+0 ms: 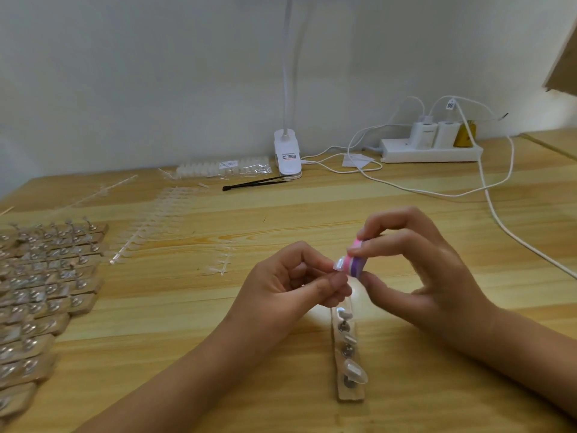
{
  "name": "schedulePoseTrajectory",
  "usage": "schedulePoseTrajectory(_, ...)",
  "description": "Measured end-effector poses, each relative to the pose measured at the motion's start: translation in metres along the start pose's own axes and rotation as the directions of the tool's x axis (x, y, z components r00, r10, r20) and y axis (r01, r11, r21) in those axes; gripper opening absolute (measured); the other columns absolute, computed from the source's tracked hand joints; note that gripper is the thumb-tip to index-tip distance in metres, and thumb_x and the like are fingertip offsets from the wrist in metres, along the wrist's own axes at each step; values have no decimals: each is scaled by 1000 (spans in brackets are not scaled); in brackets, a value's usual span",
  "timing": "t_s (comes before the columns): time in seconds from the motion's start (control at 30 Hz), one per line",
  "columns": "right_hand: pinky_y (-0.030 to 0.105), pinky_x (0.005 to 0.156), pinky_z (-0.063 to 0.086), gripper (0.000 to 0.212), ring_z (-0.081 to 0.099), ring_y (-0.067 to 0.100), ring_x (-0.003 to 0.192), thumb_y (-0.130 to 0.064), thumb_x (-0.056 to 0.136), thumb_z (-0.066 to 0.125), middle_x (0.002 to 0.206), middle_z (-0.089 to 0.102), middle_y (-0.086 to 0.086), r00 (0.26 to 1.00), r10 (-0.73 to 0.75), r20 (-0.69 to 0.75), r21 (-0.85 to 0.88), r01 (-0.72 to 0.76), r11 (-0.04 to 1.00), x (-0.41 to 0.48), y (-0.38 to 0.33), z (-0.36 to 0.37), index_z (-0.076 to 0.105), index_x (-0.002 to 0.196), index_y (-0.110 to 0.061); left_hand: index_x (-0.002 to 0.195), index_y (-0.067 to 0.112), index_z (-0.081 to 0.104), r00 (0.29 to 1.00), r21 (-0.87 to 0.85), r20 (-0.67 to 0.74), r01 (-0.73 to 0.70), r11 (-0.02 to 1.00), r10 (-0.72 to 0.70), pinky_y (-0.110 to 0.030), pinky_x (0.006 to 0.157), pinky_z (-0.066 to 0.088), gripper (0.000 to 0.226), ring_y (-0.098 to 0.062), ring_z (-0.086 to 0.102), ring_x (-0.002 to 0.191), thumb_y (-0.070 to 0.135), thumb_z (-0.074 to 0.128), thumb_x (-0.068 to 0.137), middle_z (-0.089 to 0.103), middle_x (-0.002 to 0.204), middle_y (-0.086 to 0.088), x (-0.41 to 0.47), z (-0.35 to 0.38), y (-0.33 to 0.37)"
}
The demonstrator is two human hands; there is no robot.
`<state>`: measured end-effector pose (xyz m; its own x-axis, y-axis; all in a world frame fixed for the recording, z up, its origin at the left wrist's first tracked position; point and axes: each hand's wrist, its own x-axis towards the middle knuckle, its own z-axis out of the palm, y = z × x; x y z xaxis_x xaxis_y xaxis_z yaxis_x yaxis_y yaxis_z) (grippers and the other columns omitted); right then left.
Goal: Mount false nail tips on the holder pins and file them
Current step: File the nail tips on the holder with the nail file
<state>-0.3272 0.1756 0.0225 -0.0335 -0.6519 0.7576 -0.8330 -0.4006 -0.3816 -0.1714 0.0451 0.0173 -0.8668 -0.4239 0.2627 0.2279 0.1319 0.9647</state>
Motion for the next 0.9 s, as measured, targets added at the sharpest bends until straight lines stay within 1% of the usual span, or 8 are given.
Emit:
schedulePoseTrajectory(0.13, 29, 87, 50, 18, 59, 16, 104, -15, 86, 69, 108, 55, 8, 998, -54, 26, 25, 53, 998, -3, -2, 3, 65, 103, -17, 78, 34, 70, 999, -6, 32, -10, 1000, 10, -22, 71, 55, 12, -14, 71, 77, 25, 77, 80, 75, 82, -3, -1, -1, 2)
schedulePoseTrajectory(0.27, 32, 90, 49, 22, 58, 16, 106, -14, 84, 67, 108, 55, 7, 1000, 15, 1, 22, -15, 1000, 0, 1, 0, 62, 105, -21, 77, 34, 69, 1000, -21, 28, 6, 1000, -5, -20, 70, 55, 9, -13, 73, 78, 27, 73, 79, 75, 79, -2, 0, 0, 1)
schedulePoseTrajectory(0.37, 32, 89, 49, 20, 59, 19, 105, -14, 85, 68, 109, 55, 7, 1000, -9, 26, 82, 7, 997, -2, -1, 4, 64, 104, -19, 77, 35, 69, 1000, -12, 28, -7, 1000, 7, -22, 71, 55, 14, -13, 72, 77, 23, 71, 81, 75, 80, -2, -1, 0, 0)
schedulePoseTrajectory(0.5, 47, 88, 51, 24, 59, 27, 107, -17, 85, 66, 110, 56, 5, 996, 90, 9, 107, -90, 990, -1, 2, 0, 61, 109, -21, 77, 35, 69, 1000, -40, 22, -2, 999, 3, -20, 70, 55, 6, -14, 74, 78, 30, 72, 77, 75, 78, -1, -1, 1, 0)
schedulePoseTrajectory(0.63, 38, 91, 51, 23, 60, 28, 109, -16, 88, 66, 114, 57, 5, 999, 30, 36, 155, -36, 987, -2, 0, 3, 62, 110, -19, 81, 31, 70, 999, -32, 44, -11, 999, 13, -20, 71, 55, 8, -14, 73, 78, 23, 71, 82, 75, 80, -4, -2, -1, 1)
schedulePoseTrajectory(0.73, 31, 94, 53, 30, 62, 21, 110, -10, 86, 66, 114, 59, 7, 990, 137, 18, 173, -138, 975, 0, 7, -2, 58, 113, -17, 85, 27, 71, 999, -21, 41, -1, 1000, 2, -21, 72, 54, 10, -13, 72, 78, 17, 73, 85, 75, 80, -4, -2, -1, 0)
schedulePoseTrajectory(0.8, 27, 94, 52, 32, 62, 20, 111, -6, 85, 65, 115, 58, 9, 985, 174, -15, 209, -167, 964, 1, 9, -4, 55, 113, -17, 87, 27, 72, 999, -26, 44, -1, 1000, 2, -21, 72, 55, 7, -13, 72, 79, 21, 72, 85, 75, 81, -3, -2, 0, 0)
schedulePoseTrajectory(0.9, 31, 93, 51, 26, 60, 25, 110, -10, 86, 64, 115, 56, 8, 997, 78, -23, 186, -72, 980, 0, 4, -3, 57, 109, -18, 90, 28, 73, 1000, -32, 14, -12, 999, 12, -21, 72, 55, 8, -13, 72, 80, 24, 69, 84, 75, 82, -3, -1, -1, 0)
